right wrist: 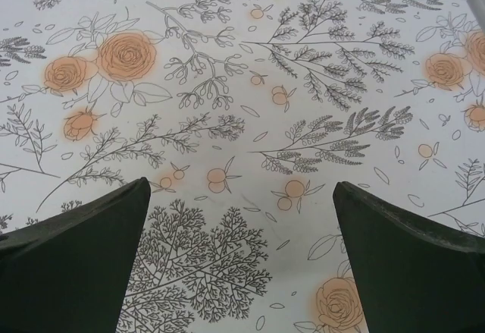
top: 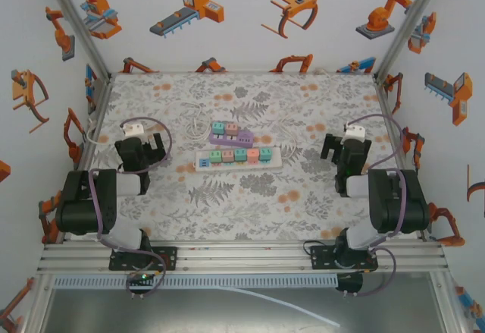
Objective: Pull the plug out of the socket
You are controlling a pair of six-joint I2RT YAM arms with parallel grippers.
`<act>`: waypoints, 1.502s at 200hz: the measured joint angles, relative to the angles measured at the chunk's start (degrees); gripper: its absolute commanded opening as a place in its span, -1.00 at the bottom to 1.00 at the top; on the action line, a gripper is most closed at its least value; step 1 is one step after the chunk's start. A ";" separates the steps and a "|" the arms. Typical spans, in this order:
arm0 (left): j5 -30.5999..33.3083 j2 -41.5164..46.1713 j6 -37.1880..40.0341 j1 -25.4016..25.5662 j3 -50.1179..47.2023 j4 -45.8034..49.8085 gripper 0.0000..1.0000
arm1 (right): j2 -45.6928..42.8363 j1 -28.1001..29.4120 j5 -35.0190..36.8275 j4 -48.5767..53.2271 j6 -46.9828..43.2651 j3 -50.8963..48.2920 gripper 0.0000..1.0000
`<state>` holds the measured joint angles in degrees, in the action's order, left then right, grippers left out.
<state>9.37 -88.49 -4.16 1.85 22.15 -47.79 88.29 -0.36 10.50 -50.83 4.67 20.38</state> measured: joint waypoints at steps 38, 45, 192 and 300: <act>0.00 0.00 0.00 0.00 0.00 0.00 0.94 | 0.00 0.00 -0.50 0.48 0.00 0.00 0.99; 0.00 0.00 0.00 0.00 0.00 0.00 0.94 | 0.00 0.00 -0.50 0.46 0.00 0.00 0.99; -0.09 0.00 0.11 0.00 0.00 -0.04 0.94 | -5.07 0.28 -0.70 4.04 -0.22 -0.55 0.99; 4.35 32.11 -11.56 13.84 19.87 37.55 0.94 | -18.40 9.18 -14.45 62.84 26.91 41.77 0.78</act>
<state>13.72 -56.38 -15.73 15.68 42.02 -10.24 69.89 8.82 -3.95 12.01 31.57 62.15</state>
